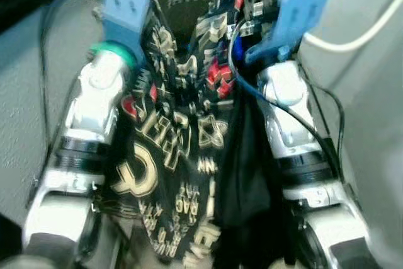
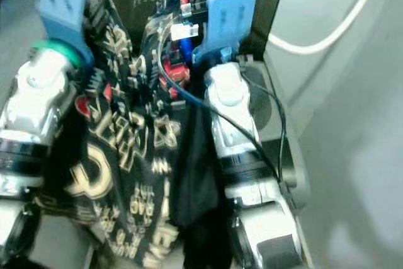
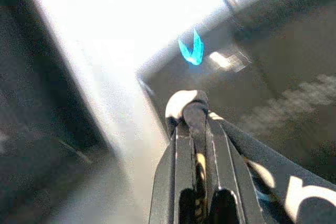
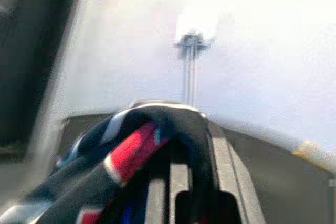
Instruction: Clothes washing
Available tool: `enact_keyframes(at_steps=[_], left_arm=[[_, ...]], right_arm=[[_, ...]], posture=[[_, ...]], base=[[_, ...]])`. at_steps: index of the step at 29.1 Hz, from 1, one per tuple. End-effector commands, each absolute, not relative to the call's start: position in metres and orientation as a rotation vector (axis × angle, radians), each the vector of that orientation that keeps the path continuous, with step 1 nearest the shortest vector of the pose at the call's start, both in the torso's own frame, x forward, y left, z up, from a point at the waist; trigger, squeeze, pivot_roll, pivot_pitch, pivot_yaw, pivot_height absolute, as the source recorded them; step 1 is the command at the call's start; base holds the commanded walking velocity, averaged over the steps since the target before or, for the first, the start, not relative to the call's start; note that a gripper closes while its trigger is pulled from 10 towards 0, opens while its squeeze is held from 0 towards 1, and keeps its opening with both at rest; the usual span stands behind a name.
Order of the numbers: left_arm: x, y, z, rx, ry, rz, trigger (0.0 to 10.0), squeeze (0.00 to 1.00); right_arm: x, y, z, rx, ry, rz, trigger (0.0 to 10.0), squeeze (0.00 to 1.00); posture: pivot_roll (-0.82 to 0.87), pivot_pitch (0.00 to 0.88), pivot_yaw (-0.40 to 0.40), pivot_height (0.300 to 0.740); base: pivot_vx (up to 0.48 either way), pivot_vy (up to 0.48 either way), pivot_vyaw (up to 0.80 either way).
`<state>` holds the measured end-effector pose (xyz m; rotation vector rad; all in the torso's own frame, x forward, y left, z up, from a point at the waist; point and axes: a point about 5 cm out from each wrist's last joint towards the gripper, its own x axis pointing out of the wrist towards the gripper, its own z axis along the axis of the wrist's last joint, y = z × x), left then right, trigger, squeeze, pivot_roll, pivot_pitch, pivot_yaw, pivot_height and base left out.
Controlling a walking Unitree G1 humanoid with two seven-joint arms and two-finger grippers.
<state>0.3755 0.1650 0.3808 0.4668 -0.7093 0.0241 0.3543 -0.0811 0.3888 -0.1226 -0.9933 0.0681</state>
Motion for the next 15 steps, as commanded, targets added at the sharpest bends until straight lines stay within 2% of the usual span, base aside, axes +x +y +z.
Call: enact_keyframes(at_steps=[1,2,3,4,6,12,13,14,15], left_arm=[[0.381,0.166,0.37,0.507,-0.681,0.027,10.0,0.0],[0.389,0.165,0.35,0.514,-0.539,-0.074,10.0,0.0],[0.39,0.16,0.323,0.452,-0.385,-0.229,10.0,0.0],[0.39,0.16,0.323,0.452,-0.385,-0.229,10.0,0.0],[0.383,0.149,0.294,0.335,-0.229,-0.429,10.0,0.0],[0.372,0.137,0.28,0.241,-0.169,-0.578,10.0,0.0],[0.368,0.133,0.275,0.232,-0.155,-0.633,10.0,0.13],[0.368,0.133,0.275,0.232,-0.155,-0.633,10.0,0.13],[0.367,0.128,0.27,0.232,-0.162,-0.684,10.0,1.0]], right_arm=[[0.356,-0.081,0.388,-0.138,-1.007,0.024,10.0,0.0],[0.364,-0.081,0.372,-0.216,-0.945,-0.002,10.0,0.0],[0.372,-0.084,0.339,-0.301,-0.814,0.024,10.0,0.0],[0.372,-0.084,0.339,-0.301,-0.814,0.024,10.0,0.0],[0.379,-0.09,0.297,-0.37,-0.644,0.068,10.0,0.0],[0.383,-0.103,0.269,-0.434,-0.511,0.081,10.0,0.0],[0.385,-0.108,0.261,-0.46,-0.467,0.074,10.0,0.0],[0.385,-0.108,0.261,-0.46,-0.467,0.074,10.0,0.0],[0.389,-0.116,0.253,-0.476,-0.436,0.049,10.0,0.03]], posture=[[0.13,0.0,0.044,0.74],[0.14,0.0,0.044,0.74],[0.13,0.009,0.05,0.74],[0.13,0.009,0.05,0.74],[0.13,0.01,0.052,0.74],[0.13,0.011,0.059,0.74],[0.13,0.01,0.061,0.74],[0.13,0.01,0.061,0.74],[0.13,0.01,0.064,0.74]], base=[[0.0,0.0,0.0],[0.0,0.0,0.0],[0.0,0.0,0.0],[0.0,0.0,0.0],[0.0,0.0,0.0],[0.0,0.0,0.0],[0.0,0.0,0.0],[0.0,0.0,0.0],[0.0,0.0,0.0]])
